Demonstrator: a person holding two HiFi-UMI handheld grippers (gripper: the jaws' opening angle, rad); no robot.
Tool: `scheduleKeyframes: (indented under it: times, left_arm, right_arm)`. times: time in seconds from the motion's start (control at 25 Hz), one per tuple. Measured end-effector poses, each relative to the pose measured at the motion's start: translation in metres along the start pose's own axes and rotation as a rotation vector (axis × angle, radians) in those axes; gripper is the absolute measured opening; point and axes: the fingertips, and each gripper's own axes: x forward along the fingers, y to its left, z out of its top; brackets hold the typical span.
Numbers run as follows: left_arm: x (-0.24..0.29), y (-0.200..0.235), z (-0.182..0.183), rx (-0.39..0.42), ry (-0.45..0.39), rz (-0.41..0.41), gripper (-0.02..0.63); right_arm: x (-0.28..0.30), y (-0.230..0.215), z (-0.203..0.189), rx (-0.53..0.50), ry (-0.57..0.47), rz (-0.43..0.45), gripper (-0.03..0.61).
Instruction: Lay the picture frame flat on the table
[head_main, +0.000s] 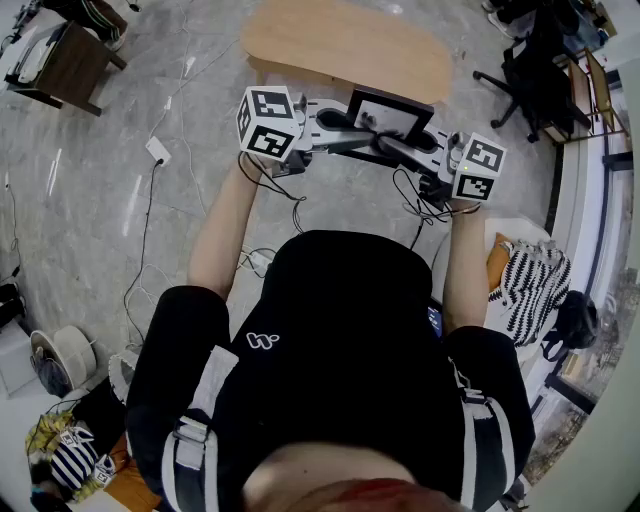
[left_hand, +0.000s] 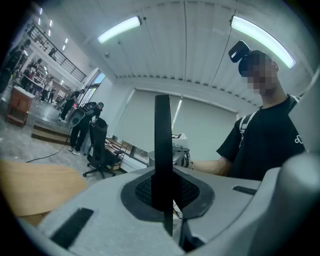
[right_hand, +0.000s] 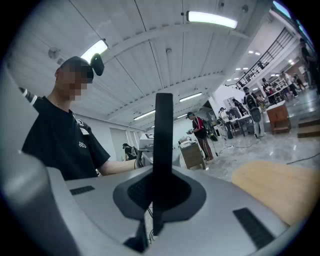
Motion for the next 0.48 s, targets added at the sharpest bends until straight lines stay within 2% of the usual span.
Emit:
scheduleKeyframes:
  times: [0.16,0.48]
  left_arm:
    - [0.001,0.006,-0.001,-0.02,-0.002,0.007,0.017]
    - [0.005,-0.003,-0.017,-0.012,0.045,-0.041,0.017]
  right_arm:
    - [-0.001,-0.006,0.0,0.019,-0.021,-0.029,0.018]
    - [-0.003,0.002,-0.018,0.06,-0.04,-0.091,0.018]
